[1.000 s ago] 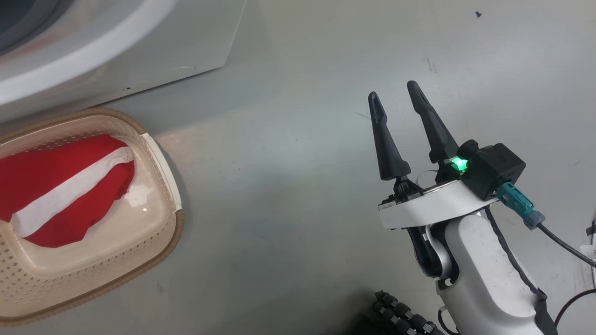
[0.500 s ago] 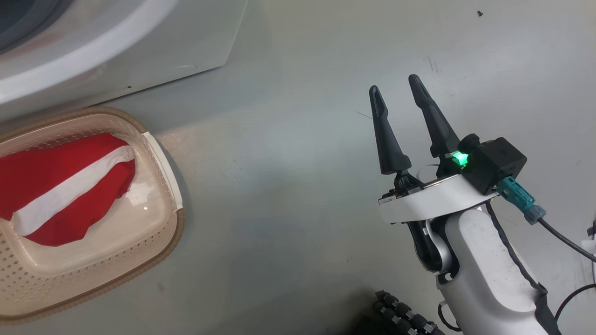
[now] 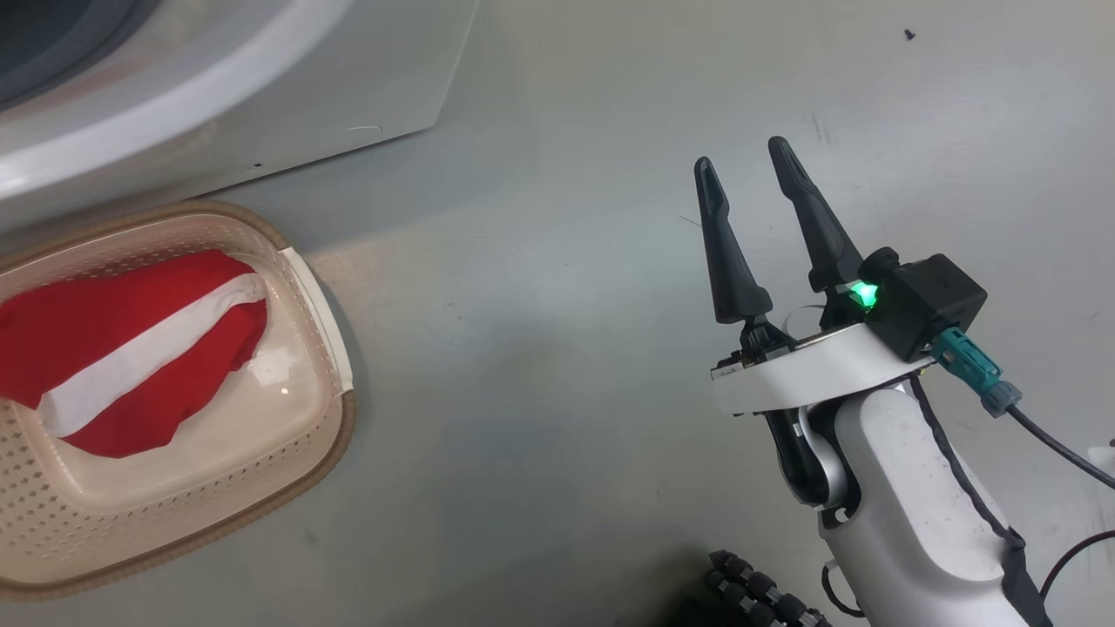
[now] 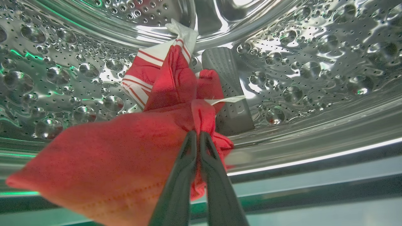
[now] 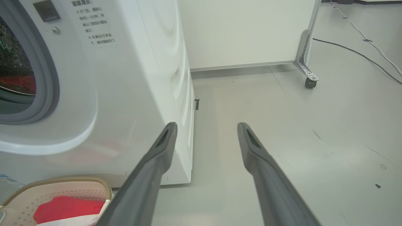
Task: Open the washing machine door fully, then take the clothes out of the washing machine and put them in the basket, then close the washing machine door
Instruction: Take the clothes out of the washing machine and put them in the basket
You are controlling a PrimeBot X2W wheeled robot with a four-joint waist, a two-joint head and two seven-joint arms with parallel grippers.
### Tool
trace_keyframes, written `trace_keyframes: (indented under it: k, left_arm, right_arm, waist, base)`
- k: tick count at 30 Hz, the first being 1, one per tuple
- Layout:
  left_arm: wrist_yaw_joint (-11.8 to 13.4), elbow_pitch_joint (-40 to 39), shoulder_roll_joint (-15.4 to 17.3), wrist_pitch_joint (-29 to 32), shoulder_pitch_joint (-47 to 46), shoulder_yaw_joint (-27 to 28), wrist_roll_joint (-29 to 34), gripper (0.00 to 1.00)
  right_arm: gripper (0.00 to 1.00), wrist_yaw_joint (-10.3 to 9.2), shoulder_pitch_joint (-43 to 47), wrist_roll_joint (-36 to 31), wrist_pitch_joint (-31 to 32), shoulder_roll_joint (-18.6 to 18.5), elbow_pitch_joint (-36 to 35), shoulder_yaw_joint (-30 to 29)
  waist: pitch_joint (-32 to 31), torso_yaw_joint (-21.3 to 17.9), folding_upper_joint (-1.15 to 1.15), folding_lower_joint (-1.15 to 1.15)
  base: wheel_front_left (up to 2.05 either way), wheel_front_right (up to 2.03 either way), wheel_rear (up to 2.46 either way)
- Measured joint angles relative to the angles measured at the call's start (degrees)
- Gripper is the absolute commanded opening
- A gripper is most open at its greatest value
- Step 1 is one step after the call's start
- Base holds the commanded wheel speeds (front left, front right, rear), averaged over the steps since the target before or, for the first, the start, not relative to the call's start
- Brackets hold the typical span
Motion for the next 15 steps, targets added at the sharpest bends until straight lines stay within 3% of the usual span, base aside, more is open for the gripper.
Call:
trace_keyframes:
  k: [15]
  left_arm:
    - [0.1, -2.4, -5.1, -14.2, 6.0, 2.0, -1.9, 0.00]
  right_arm:
    - [1.00, -0.05, 0.0, -2.1, 0.0, 0.0, 1.1, -1.0]
  waist:
    - [-2.4, 1.6, 0.00, 0.00]
  base:
    - [0.00, 0.00, 0.00]
